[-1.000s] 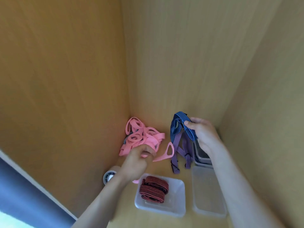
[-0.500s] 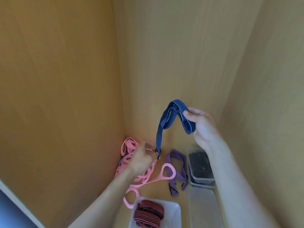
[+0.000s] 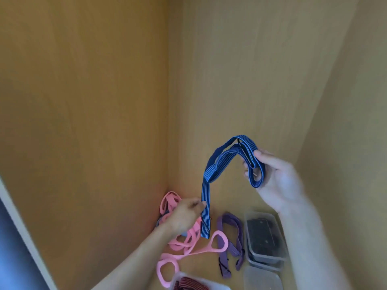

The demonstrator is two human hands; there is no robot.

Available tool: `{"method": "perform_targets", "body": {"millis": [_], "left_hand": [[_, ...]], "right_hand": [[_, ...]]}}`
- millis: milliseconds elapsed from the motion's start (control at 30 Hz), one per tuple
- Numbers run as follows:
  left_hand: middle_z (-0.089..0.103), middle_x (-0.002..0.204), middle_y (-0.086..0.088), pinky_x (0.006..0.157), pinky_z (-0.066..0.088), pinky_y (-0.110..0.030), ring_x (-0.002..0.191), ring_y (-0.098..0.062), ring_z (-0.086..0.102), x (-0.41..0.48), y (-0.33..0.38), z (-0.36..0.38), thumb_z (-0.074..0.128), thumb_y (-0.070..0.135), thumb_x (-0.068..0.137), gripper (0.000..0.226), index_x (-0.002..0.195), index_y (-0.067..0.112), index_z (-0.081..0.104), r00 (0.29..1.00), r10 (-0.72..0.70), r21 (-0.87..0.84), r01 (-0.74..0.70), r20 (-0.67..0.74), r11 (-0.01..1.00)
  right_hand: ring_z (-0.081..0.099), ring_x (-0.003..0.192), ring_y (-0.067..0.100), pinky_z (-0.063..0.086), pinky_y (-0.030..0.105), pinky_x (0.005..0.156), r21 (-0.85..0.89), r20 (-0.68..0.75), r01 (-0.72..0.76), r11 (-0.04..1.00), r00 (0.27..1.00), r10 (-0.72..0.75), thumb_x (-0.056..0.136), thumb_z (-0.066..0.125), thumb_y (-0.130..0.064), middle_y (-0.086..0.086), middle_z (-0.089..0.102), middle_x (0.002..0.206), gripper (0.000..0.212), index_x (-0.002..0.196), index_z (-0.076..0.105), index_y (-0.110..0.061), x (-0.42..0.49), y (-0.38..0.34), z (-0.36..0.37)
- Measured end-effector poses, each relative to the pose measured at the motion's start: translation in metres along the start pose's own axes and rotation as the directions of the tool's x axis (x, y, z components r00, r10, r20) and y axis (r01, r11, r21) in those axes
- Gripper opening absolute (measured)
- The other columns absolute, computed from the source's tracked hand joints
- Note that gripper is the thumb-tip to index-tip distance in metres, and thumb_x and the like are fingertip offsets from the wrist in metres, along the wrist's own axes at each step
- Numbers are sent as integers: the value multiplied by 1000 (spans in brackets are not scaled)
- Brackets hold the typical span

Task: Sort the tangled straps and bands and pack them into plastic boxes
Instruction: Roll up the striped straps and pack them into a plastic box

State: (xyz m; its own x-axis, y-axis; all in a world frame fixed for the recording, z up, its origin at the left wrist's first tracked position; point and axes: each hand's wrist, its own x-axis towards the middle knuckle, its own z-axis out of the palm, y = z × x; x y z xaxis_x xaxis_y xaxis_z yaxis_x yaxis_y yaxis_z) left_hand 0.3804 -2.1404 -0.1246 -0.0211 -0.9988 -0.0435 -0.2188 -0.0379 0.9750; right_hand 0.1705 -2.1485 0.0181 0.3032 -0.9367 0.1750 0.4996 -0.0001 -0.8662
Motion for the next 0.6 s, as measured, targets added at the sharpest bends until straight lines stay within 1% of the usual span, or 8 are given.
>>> {"method": "perform_targets", "body": {"millis": [67, 100, 167, 200, 333, 467, 534, 600], "left_hand": [[64, 90, -18, 93, 52, -48, 86, -29, 58, 4, 13, -1, 46, 18, 107, 27, 92, 0, 59, 997, 9, -97, -16, -72, 995], [65, 88, -17, 88, 54, -49, 83, -30, 61, 6, 22, -4, 45, 16, 107, 25, 92, 2, 59, 992, 17, -125, -32, -123, 992], [69, 80, -12, 67, 57, -37, 72, -26, 63, 8, 42, -13, 43, 13, 107, 26, 91, 6, 62, 974, 55, -176, -95, -220, 980], [68, 74, -11, 60, 53, -31, 67, -22, 62, 8, 51, -19, 41, 12, 107, 27, 91, 7, 62, 960, 71, -192, -126, -270, 973], [58, 66, -7, 58, 39, -29, 60, -18, 52, 8, 79, -40, 45, 14, 106, 26, 94, 1, 64, 883, 136, -123, -212, -450, 970], [53, 69, -8, 59, 35, -29, 65, -19, 48, 3, 90, -43, 48, 13, 104, 23, 97, 2, 67, 858, 214, -36, -260, -466, 965], [55, 70, -9, 60, 40, -25, 65, -18, 51, -3, 91, -36, 49, 12, 104, 22, 97, 4, 69, 871, 249, -39, -292, -423, 955], [61, 74, -7, 63, 47, -23, 65, -17, 56, -8, 89, -26, 51, 11, 104, 21, 98, 5, 70, 894, 258, -86, -309, -365, 947]], "right_hand": [[58, 63, 15, 41, 25, 58, -68, -44, -51, 996, 998, 49, 88, 57, -10, 9, 66, 80, 17, 101, 66, -2, 2, 2, 0], [56, 61, 15, 39, 25, 56, -119, -65, -84, 989, 995, 77, 93, 54, -9, 10, 65, 78, 15, 98, 67, -3, 3, 4, 0], [51, 56, 14, 36, 24, 51, -195, -99, -136, 971, 988, 119, 97, 51, -9, 9, 62, 74, 19, 92, 68, -3, 4, 8, -2], [47, 55, 14, 34, 24, 48, -217, -114, -148, 965, 986, 125, 98, 51, -9, 8, 59, 71, 20, 90, 68, -3, 4, 9, -3], [39, 52, 13, 27, 21, 40, -293, -168, -143, 945, 981, 96, 96, 52, -5, 5, 49, 67, 16, 90, 65, 1, 6, 9, -10], [35, 49, 13, 23, 21, 37, -390, -225, -119, 913, 974, 31, 94, 57, -2, 7, 50, 65, 13, 87, 64, 6, 10, 8, -8], [34, 48, 14, 20, 21, 38, -432, -233, -113, 895, 973, 10, 92, 57, 1, 11, 53, 67, 13, 82, 63, 4, 12, 8, -4], [34, 47, 14, 20, 22, 39, -458, -243, -120, 881, 970, 6, 91, 56, 2, 14, 60, 68, 12, 84, 64, 6, 14, 10, -1]]}}
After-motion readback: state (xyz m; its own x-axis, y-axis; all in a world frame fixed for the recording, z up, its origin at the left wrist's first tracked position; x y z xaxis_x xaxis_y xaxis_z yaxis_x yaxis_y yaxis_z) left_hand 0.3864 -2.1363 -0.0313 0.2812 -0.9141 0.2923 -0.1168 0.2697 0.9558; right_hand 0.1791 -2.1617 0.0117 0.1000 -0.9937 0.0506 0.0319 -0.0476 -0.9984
